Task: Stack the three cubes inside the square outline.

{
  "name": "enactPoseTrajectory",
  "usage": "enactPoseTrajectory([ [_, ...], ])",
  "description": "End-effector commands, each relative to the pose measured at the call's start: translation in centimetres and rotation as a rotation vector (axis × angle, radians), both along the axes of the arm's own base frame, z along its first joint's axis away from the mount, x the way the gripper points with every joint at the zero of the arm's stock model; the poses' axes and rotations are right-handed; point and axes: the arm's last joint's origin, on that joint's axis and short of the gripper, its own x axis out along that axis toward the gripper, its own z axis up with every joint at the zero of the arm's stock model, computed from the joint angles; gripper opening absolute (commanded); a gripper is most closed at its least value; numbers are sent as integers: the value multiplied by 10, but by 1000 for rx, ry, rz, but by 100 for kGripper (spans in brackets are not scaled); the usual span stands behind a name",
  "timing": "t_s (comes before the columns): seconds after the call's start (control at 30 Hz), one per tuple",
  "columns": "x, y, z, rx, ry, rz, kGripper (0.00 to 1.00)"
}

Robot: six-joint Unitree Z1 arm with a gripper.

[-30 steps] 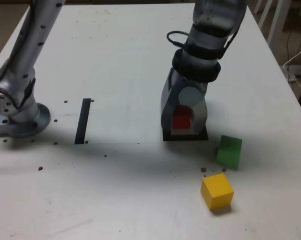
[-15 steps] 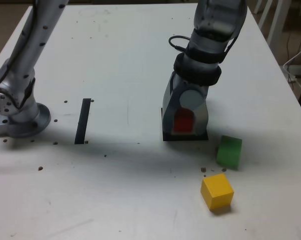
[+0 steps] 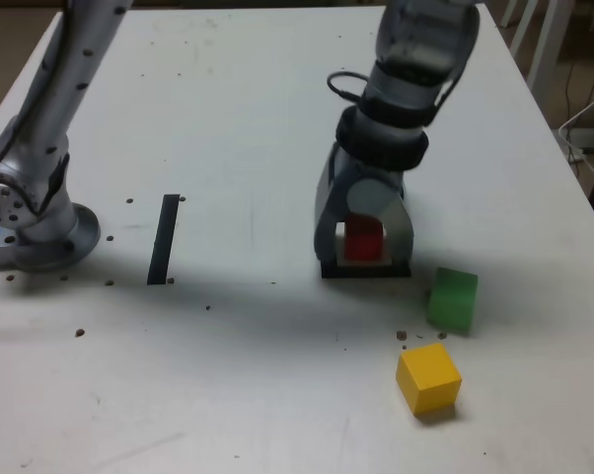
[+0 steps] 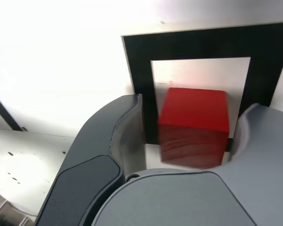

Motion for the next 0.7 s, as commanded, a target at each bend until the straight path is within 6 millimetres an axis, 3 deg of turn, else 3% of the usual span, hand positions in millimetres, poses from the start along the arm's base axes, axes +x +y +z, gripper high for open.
enactPoseTrajectory([
  [0.0,-5,0,10,15,-22,2,99],
  [0.27,-19,-23,43,61,-88,-68,99],
  [0.67,-39,-93,63,68,-112,-275,99],
])
